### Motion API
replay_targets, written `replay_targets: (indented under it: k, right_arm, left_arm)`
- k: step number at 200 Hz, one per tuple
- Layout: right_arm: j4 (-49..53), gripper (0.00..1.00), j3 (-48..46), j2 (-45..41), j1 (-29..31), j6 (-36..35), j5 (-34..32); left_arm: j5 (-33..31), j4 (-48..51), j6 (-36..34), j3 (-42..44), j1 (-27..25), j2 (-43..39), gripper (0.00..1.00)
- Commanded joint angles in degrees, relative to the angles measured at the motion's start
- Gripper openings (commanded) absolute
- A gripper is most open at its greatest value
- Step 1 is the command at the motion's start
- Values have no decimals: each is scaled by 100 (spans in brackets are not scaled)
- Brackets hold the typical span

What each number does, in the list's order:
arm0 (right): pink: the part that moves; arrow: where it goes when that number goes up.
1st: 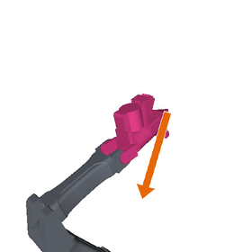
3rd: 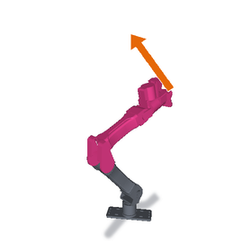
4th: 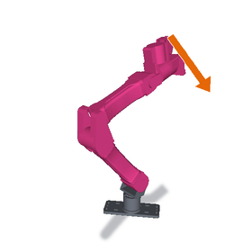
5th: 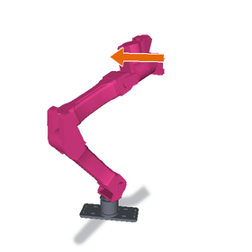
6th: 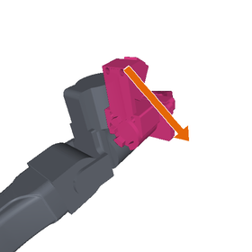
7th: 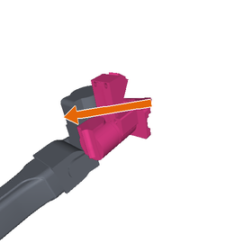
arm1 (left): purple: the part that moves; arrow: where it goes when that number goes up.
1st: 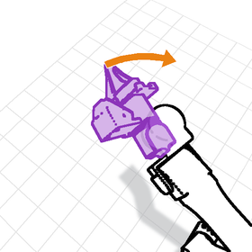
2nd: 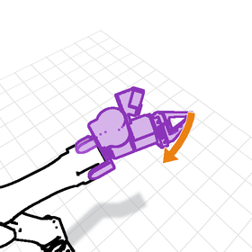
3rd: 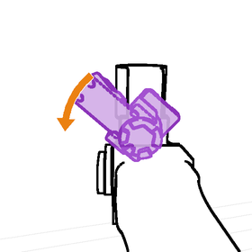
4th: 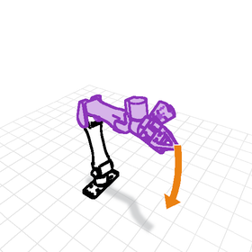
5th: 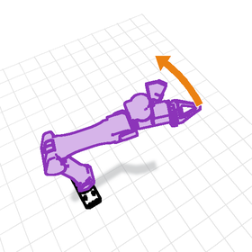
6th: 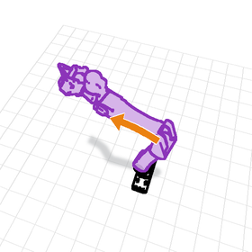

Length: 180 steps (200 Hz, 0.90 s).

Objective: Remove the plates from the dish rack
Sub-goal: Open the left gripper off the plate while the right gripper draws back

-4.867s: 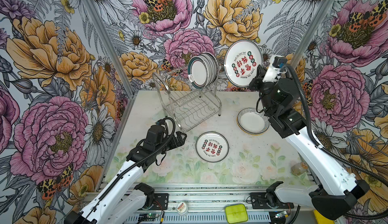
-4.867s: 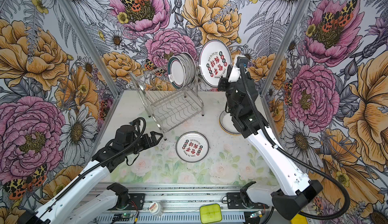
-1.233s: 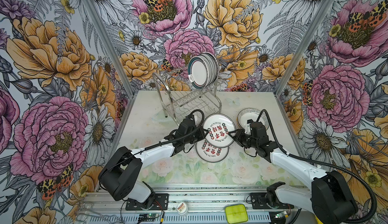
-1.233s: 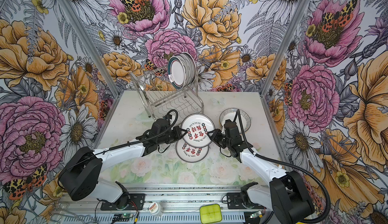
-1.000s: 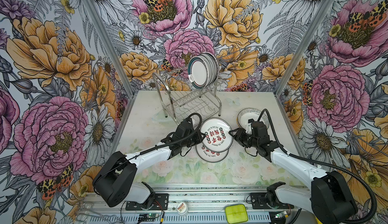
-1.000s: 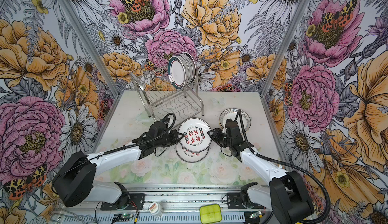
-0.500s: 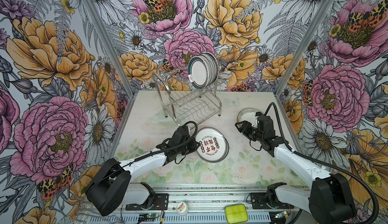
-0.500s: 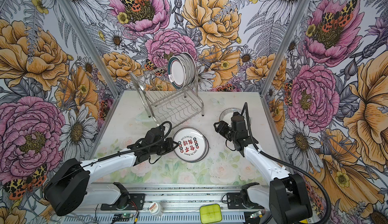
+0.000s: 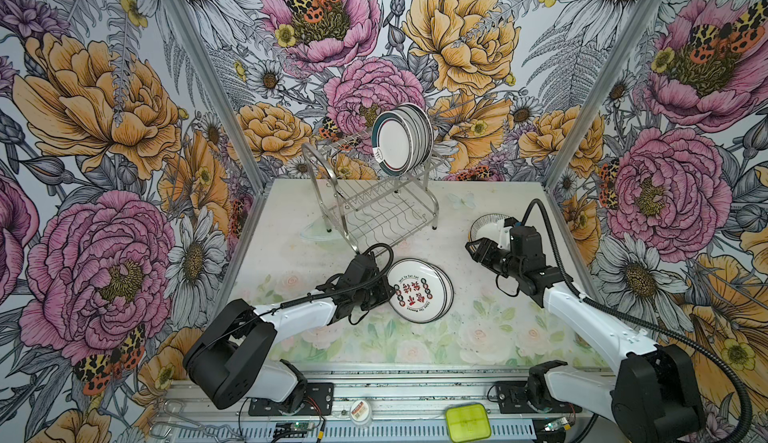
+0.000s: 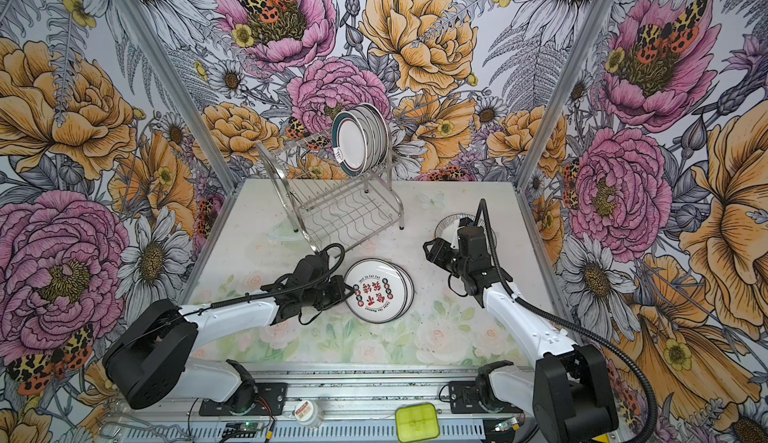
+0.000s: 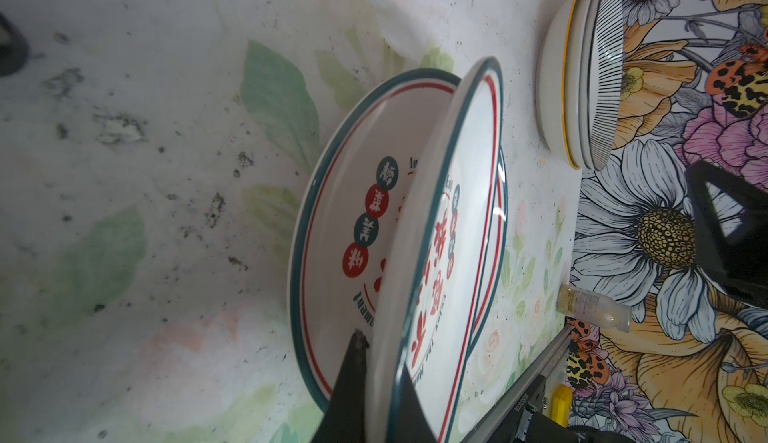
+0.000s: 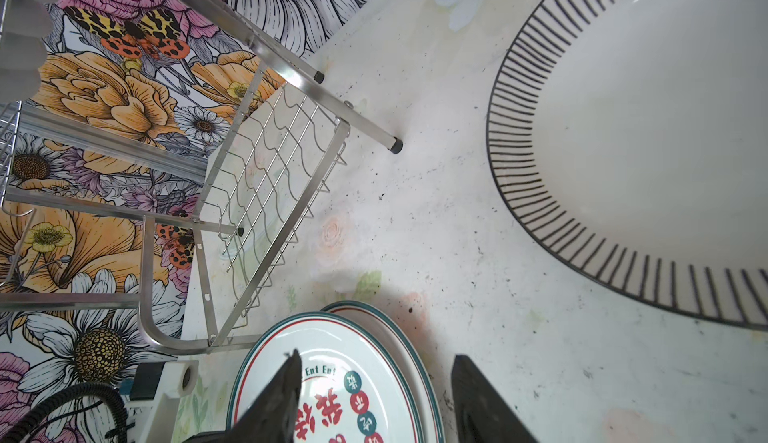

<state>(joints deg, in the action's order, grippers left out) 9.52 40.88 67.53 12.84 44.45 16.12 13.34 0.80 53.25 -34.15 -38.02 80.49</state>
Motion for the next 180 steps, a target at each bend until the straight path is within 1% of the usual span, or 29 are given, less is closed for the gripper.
replay_targets:
  k: [1,18,42,56,68,79,107,122,165,180]
  right_arm:
    - [-3,62,216,-13,60,-147,-62]
    - [-4,62,243,33,57,-147,-42]
    - [-4,62,300,85,63,-173,-12]
    - [-3,62,317,100,61,-173,-14]
    - [4,64,337,106,64,-173,-26]
    - [17,65,346,126,73,-164,-23]
    - [53,67,377,185,74,-181,-4]
    - [100,67,414,221,79,-230,5]
    - [307,69,616,339,231,-604,166]
    - [371,70,689,401,301,-736,228]
  left_arm:
    - [143,-296,53,-71,-12,-2,5]
    - [160,-265,53,-98,-12,19,11]
    - [120,-79,46,-159,-17,54,23]
    - [69,58,11,-204,-26,55,29]
    - [1,156,-5,-228,-39,48,35]
    - [-41,308,-28,-273,-48,65,37]
    - [-173,633,-70,-418,-70,170,45]
    - [-212,797,-95,-538,-91,283,46]
    - [-320,1174,-157,-906,-209,633,51]
    - [-396,1335,-159,-1027,-256,741,55]
